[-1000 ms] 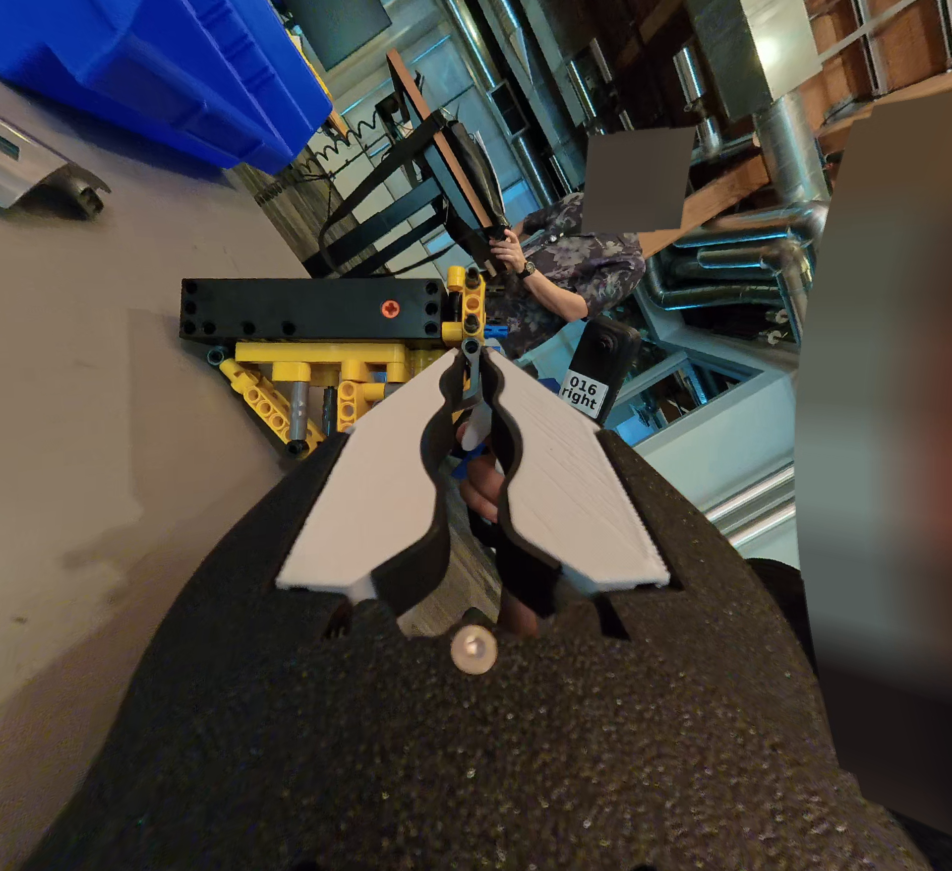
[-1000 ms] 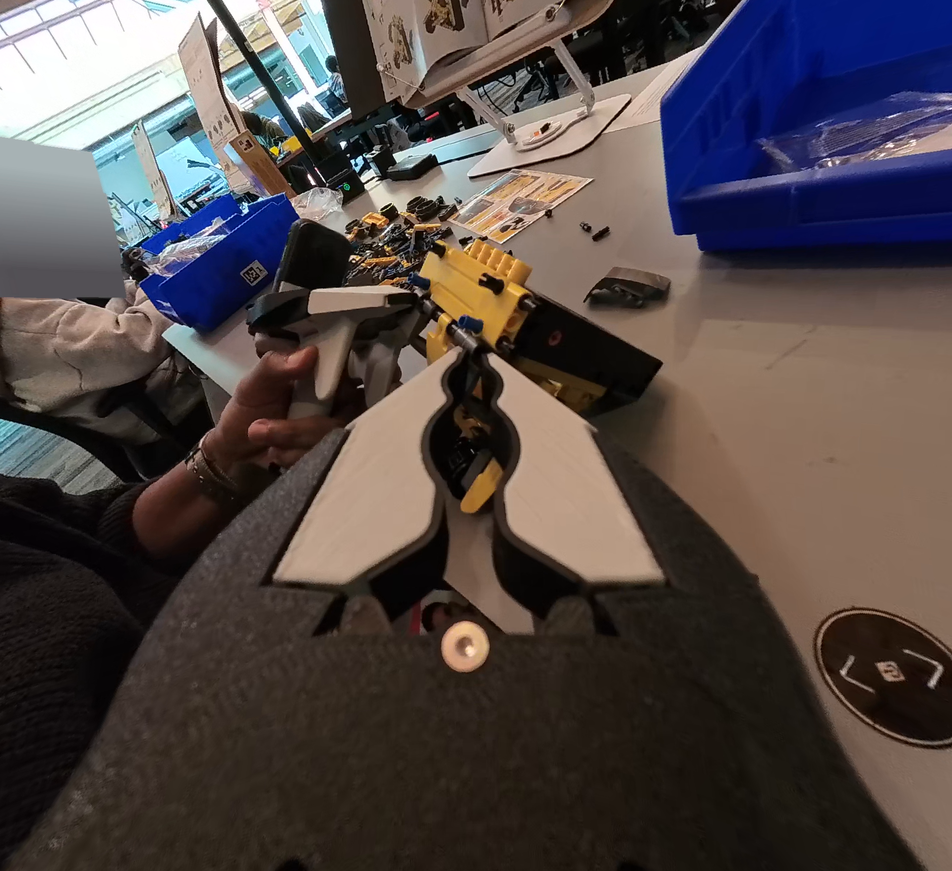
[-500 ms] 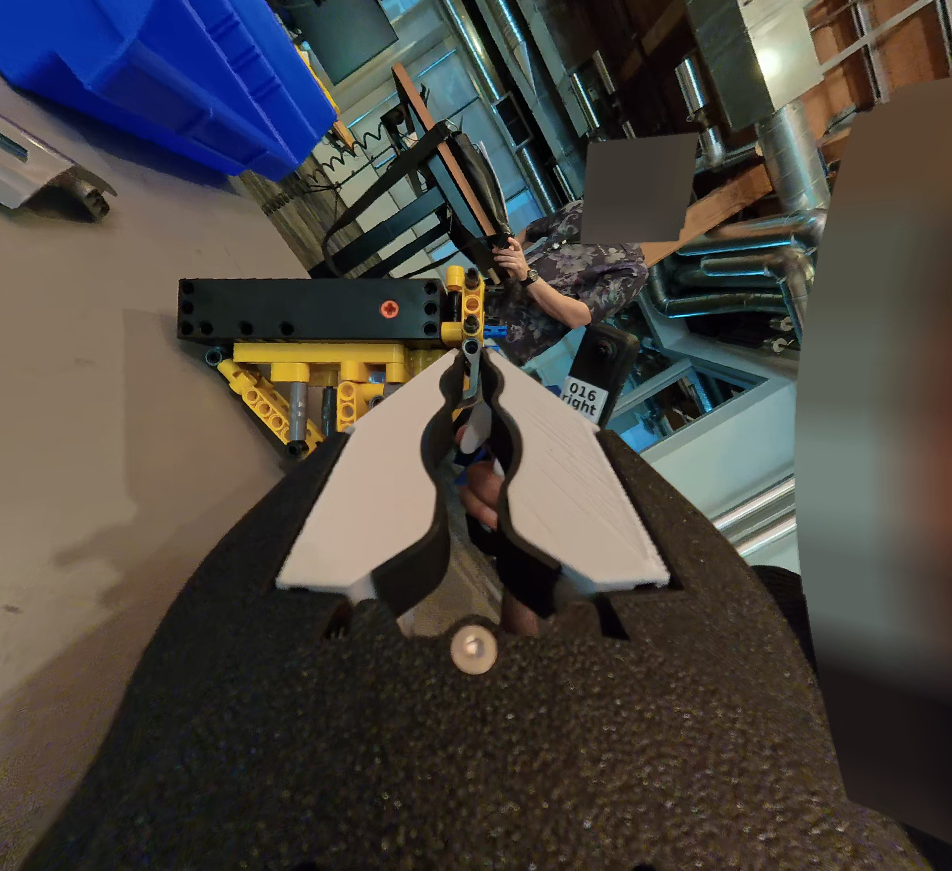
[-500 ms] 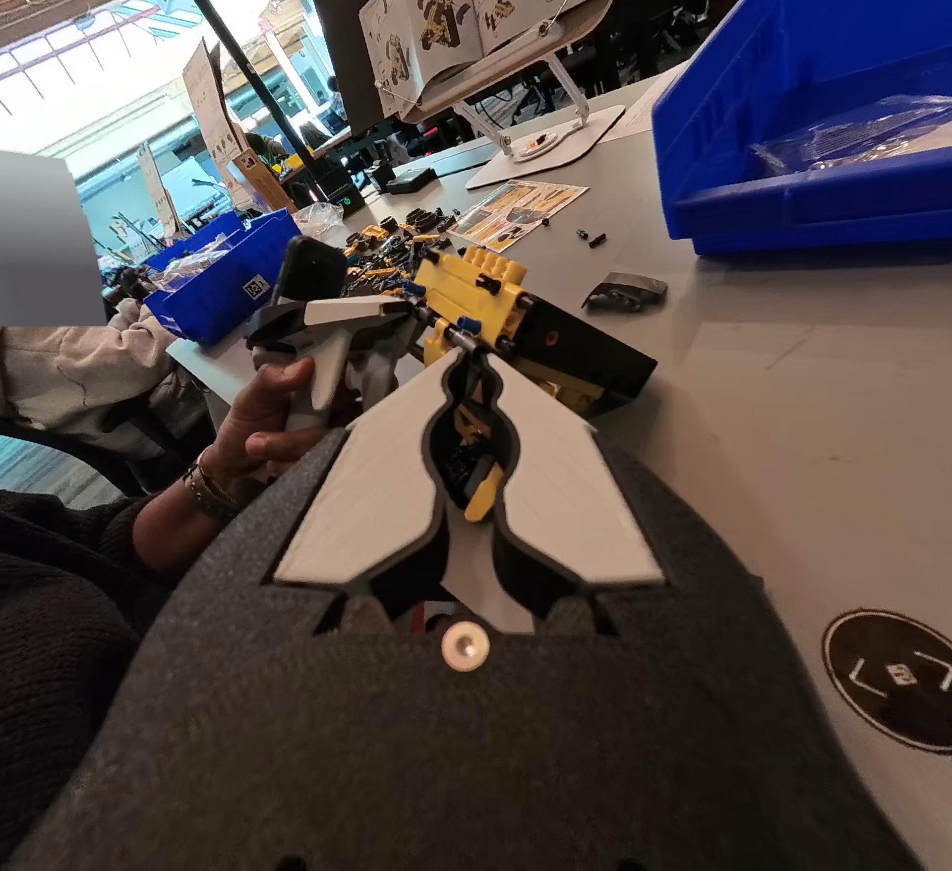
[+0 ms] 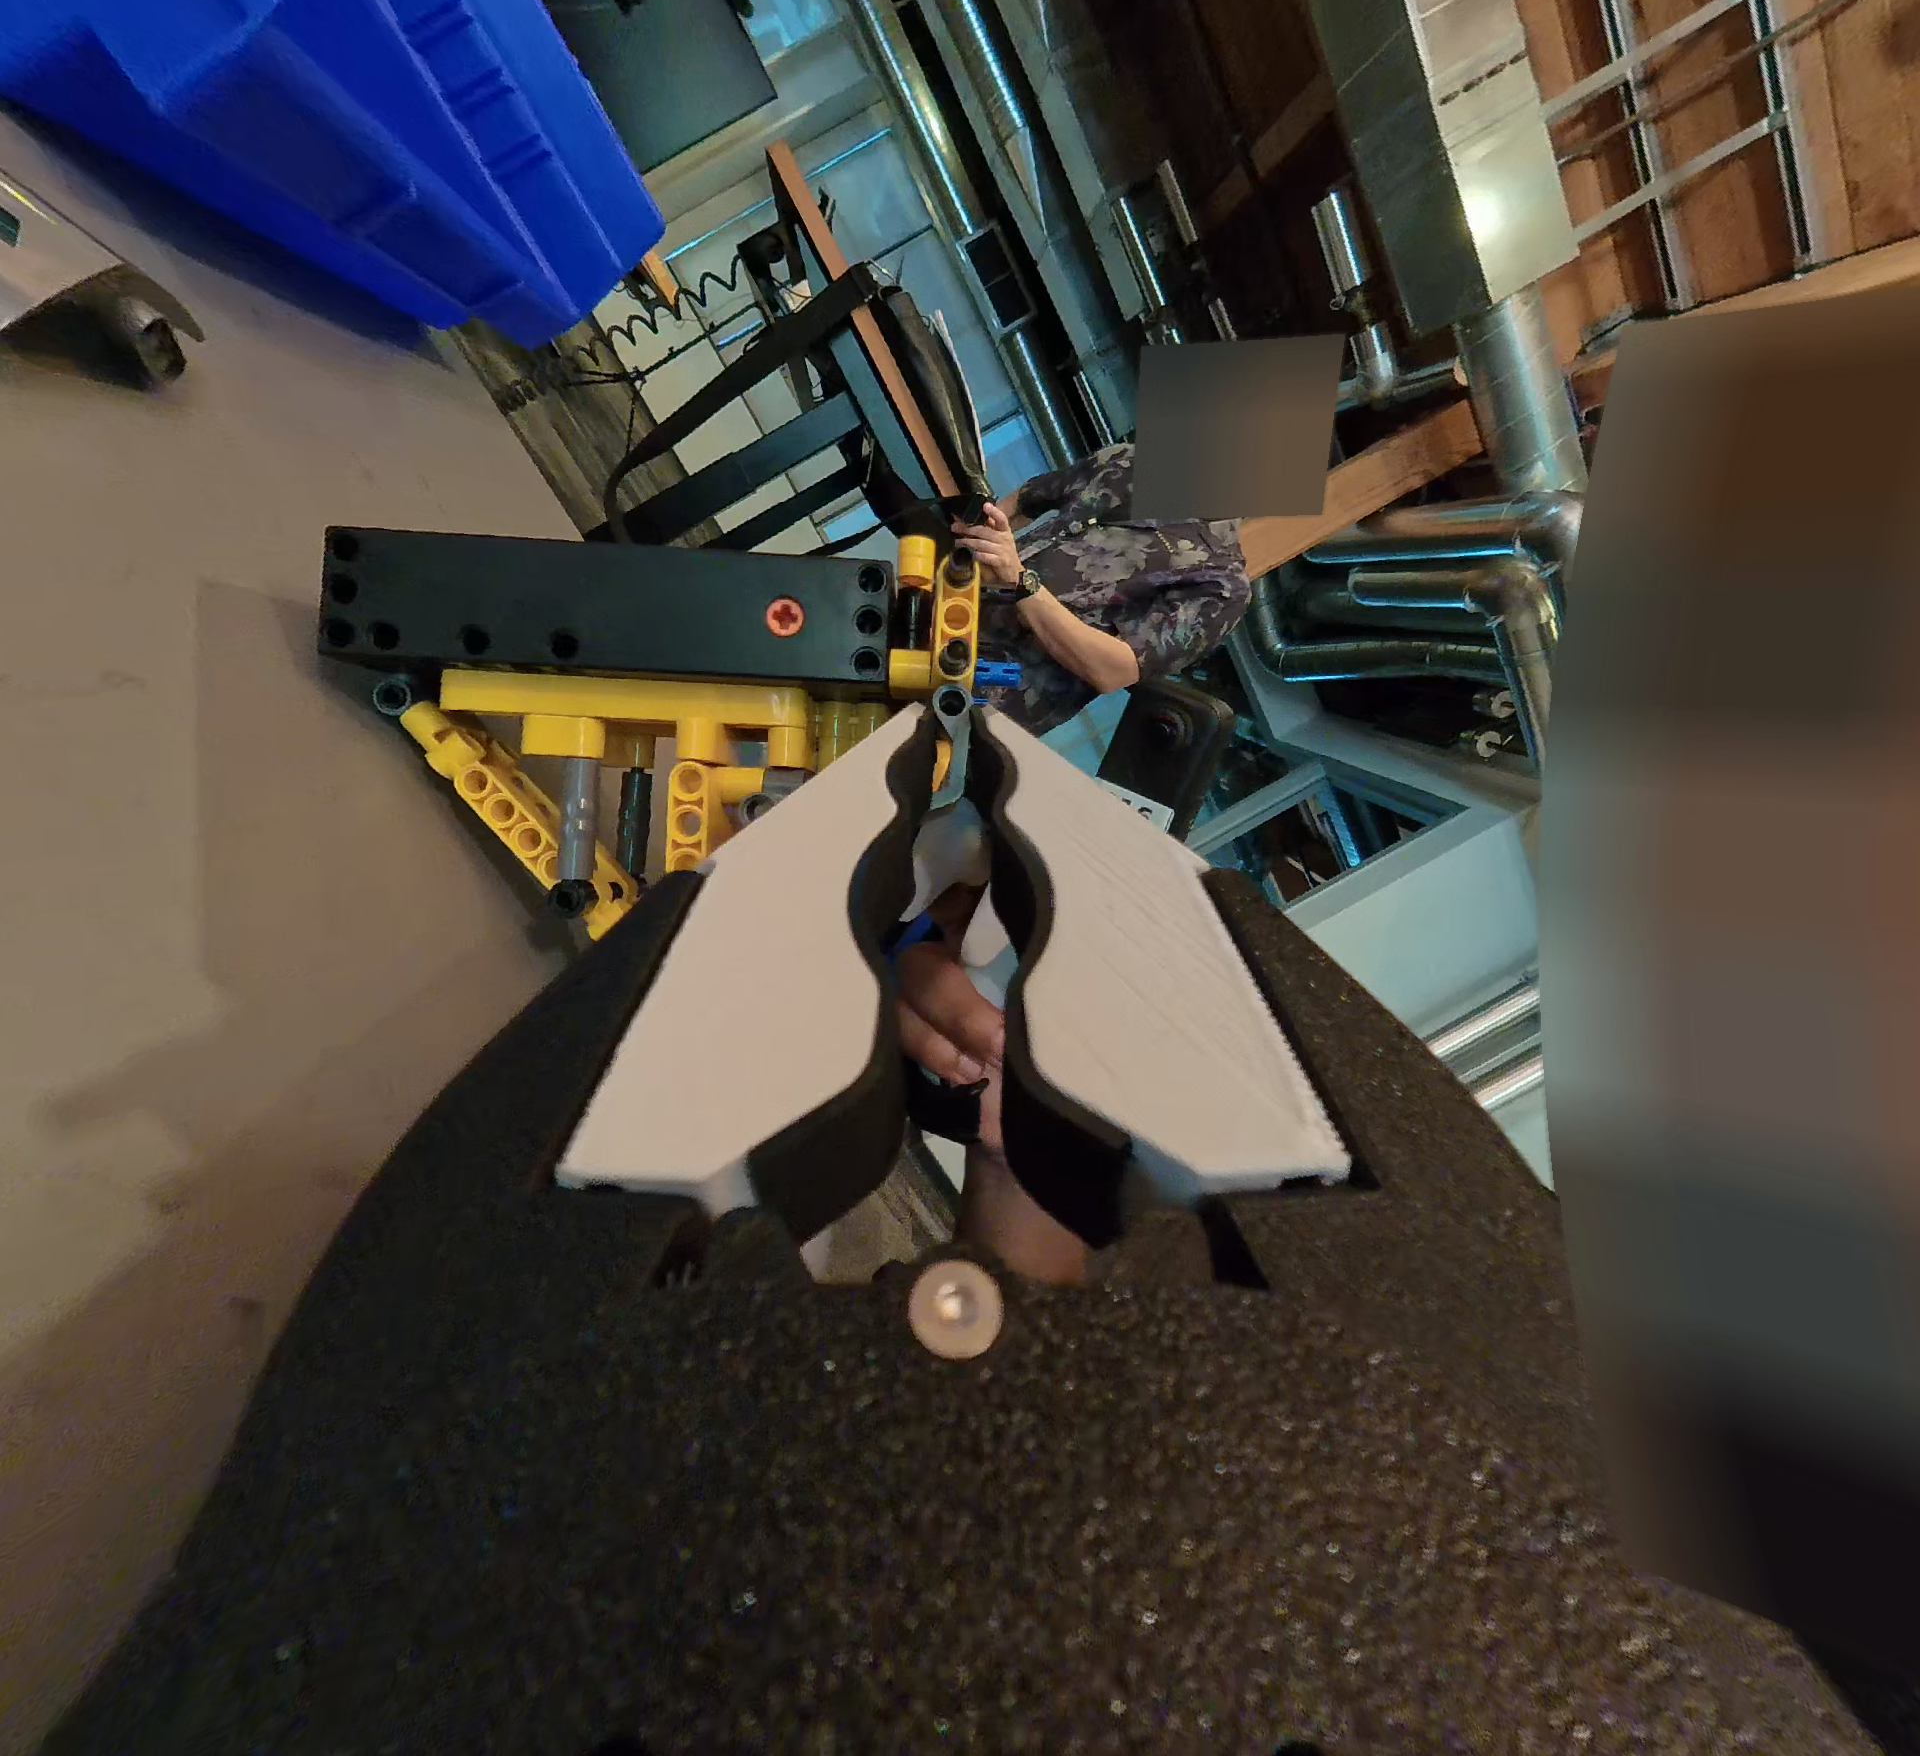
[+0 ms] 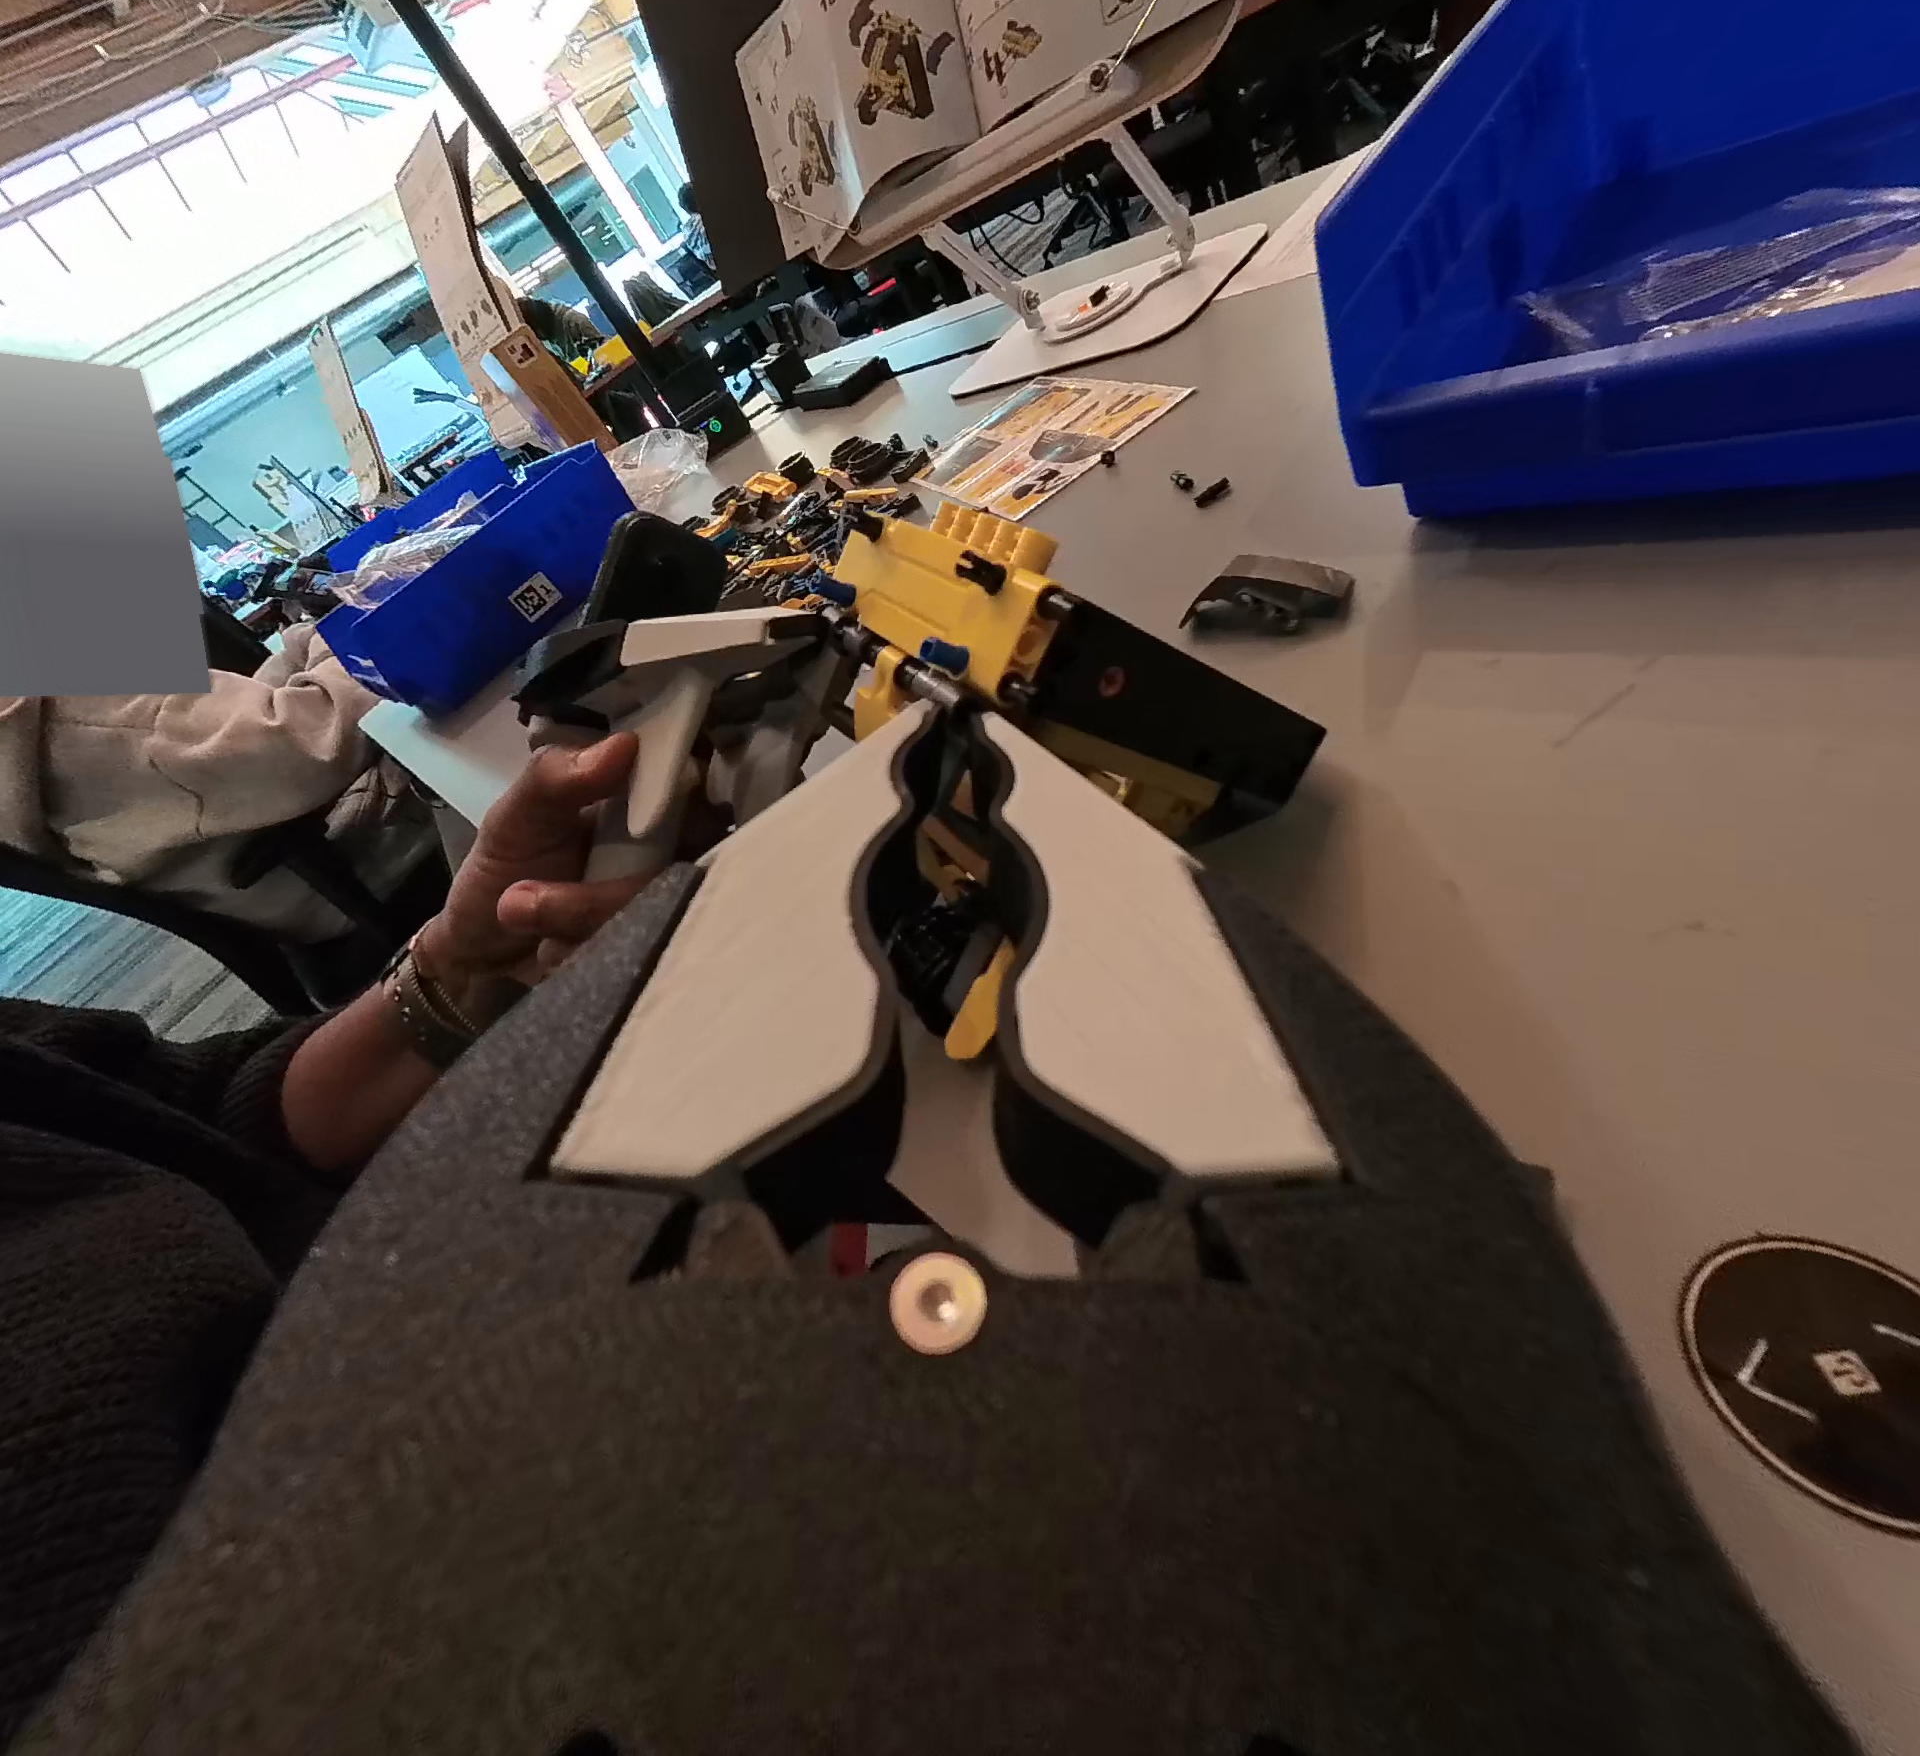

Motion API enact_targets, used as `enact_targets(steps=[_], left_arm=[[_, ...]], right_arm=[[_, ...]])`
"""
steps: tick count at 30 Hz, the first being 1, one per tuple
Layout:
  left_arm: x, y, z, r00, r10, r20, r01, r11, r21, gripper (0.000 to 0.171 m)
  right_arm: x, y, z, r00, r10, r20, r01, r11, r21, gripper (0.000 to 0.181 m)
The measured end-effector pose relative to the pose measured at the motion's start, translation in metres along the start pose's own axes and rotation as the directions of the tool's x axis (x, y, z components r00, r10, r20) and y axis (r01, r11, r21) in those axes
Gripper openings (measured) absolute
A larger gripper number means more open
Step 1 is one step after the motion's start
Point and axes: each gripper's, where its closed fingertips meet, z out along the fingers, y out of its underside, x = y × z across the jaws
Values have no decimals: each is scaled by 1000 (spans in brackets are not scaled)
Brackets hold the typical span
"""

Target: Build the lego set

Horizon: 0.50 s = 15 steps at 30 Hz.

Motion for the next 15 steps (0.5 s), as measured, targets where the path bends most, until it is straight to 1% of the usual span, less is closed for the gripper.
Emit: enact_targets(steps=[4,9,13,15], left_arm=[[0,0,0,1000,15,11,-15,1000,4,5],[-2,0,0,1000,9,23,-9,1000,-4,5],[-2,0,0,997,44,57,-43,999,-13,5],[-2,0,0,999,17,38,-17,1000,-15,5]], right_arm=[[0,0,0,1000,-2,-5,2,1000,5,3],[-1,1,1,998,-49,-30,49,999,-6,3],[-1,1,0,996,-83,-45,82,996,-27,3],[-2,2,0,995,-88,-47,87,996,-31,3]])
